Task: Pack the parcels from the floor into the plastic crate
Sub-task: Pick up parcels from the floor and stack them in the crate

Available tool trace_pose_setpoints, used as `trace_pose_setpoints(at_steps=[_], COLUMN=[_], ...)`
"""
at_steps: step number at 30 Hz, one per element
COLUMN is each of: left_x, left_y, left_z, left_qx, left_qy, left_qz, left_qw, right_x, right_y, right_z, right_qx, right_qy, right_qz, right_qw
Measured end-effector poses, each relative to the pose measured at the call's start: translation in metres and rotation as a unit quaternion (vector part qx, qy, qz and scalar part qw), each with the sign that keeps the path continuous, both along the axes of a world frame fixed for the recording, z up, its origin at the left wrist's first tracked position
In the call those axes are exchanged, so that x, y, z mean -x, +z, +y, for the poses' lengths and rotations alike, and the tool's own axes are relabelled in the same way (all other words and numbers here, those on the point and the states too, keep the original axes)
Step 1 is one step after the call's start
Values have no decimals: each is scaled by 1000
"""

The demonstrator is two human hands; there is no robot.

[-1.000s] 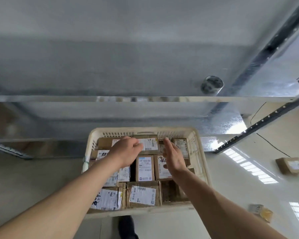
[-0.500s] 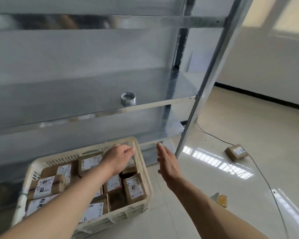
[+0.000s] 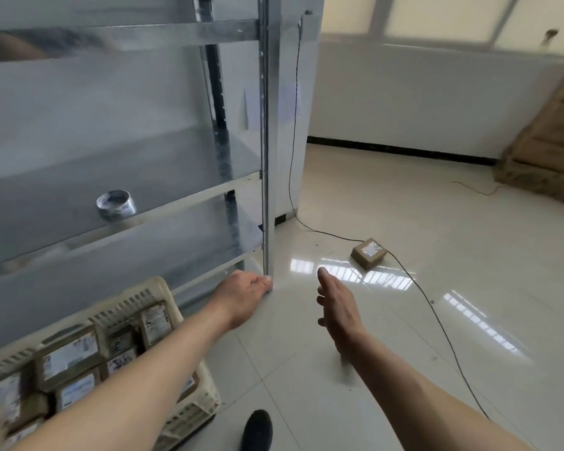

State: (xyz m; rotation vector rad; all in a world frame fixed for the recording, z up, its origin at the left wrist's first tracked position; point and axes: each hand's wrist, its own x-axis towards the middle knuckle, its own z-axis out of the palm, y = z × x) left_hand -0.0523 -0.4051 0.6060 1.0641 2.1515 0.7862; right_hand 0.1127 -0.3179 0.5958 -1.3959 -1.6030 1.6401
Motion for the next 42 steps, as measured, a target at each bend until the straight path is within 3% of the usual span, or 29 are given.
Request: trace_pose_setpoints(at_steps=[22, 33, 42], left_x=[-48, -111, -158], left_y=[-78, -114, -192], left_z=[289, 388, 445], left_qx=[86, 136, 212], left_qy=[-133, -42, 2], left_qz=[-47, -46, -88], left_qw=[986, 989, 973], right_x=[-81, -135, -170], right_y=[-69, -135, -215], right_z=[242, 368, 451], right_qx=[96, 160, 189], right_qy=[-181, -94, -29], right_qz=[-47, -41, -106], right_qw=[978, 982, 976])
